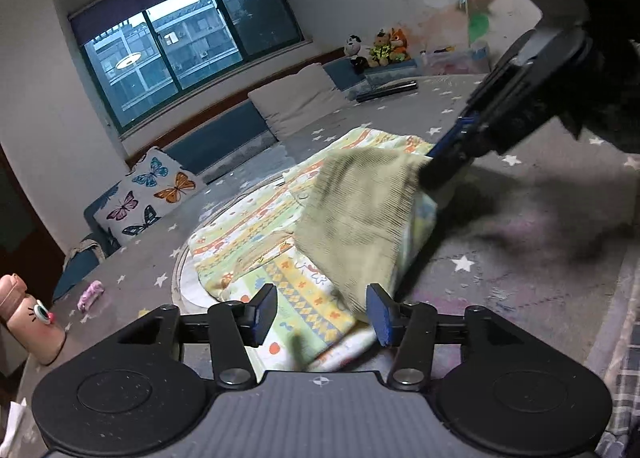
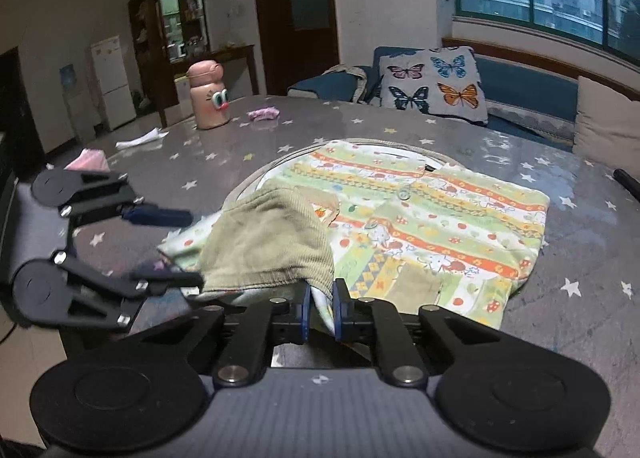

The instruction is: Fold clothes

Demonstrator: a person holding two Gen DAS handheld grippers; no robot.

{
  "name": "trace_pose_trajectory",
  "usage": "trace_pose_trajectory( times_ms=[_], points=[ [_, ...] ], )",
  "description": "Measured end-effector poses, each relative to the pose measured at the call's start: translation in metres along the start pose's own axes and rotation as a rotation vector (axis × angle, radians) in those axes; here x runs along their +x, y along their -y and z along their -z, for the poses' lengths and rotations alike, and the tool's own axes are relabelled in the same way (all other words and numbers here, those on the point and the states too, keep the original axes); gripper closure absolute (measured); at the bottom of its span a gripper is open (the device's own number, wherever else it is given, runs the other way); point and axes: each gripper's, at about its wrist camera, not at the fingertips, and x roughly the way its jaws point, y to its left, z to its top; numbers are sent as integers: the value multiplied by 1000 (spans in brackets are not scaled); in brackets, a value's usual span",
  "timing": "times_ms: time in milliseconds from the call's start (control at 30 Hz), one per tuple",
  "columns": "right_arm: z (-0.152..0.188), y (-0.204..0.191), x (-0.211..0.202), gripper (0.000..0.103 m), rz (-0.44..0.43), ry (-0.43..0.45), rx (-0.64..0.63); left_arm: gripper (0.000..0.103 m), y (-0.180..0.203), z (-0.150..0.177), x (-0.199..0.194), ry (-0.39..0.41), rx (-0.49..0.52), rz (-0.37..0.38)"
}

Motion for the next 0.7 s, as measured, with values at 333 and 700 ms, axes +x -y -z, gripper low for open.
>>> trace_pose_trajectory(
  times_ms=[333,700],
  points=[
    [-7,2,-10,94,12,58,38,67,-4,16,21,-58,75,-61],
    [4,-6,-54,96,-3,119,43,96,-8,6,-38,8,-2,-7]
  ],
)
